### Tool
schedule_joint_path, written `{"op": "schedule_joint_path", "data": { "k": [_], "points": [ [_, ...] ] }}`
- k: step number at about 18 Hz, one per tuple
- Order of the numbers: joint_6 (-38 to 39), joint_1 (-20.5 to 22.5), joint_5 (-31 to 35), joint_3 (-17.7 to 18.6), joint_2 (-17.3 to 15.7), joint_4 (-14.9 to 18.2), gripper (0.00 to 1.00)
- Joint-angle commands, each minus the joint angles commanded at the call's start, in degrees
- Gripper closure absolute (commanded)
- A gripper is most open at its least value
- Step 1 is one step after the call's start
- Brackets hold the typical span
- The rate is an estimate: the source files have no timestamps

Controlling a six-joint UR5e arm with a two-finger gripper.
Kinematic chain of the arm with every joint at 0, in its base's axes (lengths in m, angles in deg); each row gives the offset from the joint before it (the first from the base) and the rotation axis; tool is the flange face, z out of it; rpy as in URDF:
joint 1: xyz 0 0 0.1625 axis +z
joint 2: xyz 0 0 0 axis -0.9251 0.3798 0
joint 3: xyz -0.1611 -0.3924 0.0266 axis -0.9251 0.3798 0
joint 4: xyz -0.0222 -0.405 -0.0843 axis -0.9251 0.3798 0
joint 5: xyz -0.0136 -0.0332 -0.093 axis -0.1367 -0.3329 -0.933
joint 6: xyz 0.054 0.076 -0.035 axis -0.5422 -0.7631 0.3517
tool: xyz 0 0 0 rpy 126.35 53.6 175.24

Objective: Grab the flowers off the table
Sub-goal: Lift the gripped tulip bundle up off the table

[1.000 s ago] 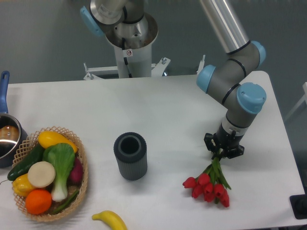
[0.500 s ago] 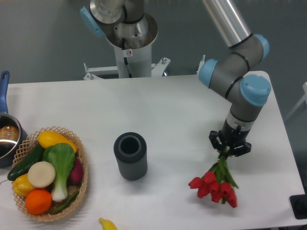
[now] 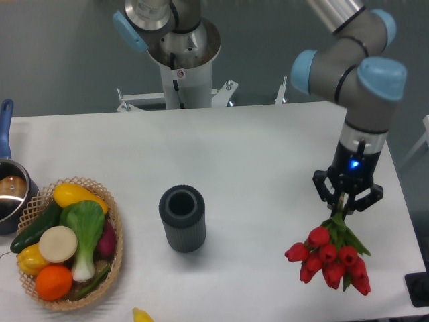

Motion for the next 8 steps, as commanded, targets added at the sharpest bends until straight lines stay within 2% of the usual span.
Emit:
{"op": "schedule_joint_path", "data": {
  "k": [8],
  "points": [
    [1.4,2.9,-5.7,-0.4,-1.1,0.1,0.85]
  ]
}}
